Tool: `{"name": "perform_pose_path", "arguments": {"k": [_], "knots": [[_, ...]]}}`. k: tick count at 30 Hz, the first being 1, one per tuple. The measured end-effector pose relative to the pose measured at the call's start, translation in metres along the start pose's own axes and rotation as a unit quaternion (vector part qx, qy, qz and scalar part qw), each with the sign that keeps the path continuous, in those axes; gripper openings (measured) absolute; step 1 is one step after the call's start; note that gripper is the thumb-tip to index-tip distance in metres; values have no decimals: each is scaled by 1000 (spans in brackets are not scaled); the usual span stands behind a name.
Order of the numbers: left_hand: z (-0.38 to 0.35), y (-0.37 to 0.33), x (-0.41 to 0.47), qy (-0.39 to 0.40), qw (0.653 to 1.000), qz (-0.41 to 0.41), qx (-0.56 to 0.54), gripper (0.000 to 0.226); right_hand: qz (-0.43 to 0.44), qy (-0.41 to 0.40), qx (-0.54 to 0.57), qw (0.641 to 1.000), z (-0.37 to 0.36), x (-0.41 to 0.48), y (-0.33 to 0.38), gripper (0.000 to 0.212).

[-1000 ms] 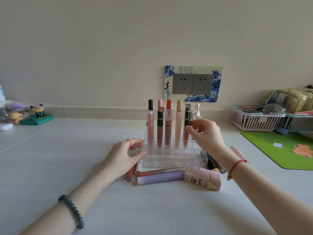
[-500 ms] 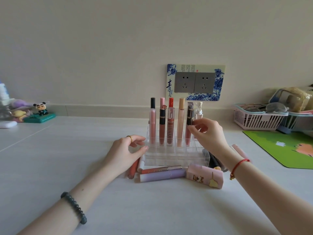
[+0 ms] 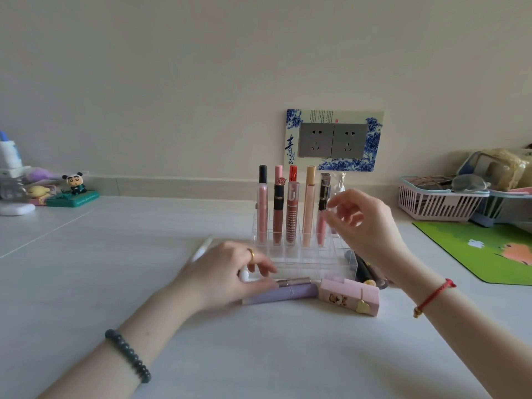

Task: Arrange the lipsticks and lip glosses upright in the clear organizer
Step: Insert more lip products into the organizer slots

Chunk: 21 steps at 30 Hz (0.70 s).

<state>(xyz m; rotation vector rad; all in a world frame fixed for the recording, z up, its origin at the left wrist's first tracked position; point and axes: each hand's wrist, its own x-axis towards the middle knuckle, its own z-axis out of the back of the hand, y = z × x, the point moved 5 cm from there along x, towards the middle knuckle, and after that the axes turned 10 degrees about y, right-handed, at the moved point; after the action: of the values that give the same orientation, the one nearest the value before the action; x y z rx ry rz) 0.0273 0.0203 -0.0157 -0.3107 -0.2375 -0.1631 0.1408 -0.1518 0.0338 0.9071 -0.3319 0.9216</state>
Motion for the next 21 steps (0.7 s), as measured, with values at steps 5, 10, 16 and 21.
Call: {"name": "perform_pose_path", "arguments": {"k": [5, 10, 16, 21], "knots": [[-16, -22, 4, 20, 988, -66, 139, 33, 57, 91, -45, 993, -20, -12, 20, 9], [-24, -23, 7, 26, 977, -40, 208, 36, 70, 217, -108, 968, -40, -22, 18, 7], [-15, -27, 2, -42, 990, -74, 108, 26, 74, 343, -161, 922, -54, -31, 13, 25], [-7, -19, 2, -68, 995, -30, -63, 8, 113, 296, -80, 945, -40, -25, 24, 16]]}}
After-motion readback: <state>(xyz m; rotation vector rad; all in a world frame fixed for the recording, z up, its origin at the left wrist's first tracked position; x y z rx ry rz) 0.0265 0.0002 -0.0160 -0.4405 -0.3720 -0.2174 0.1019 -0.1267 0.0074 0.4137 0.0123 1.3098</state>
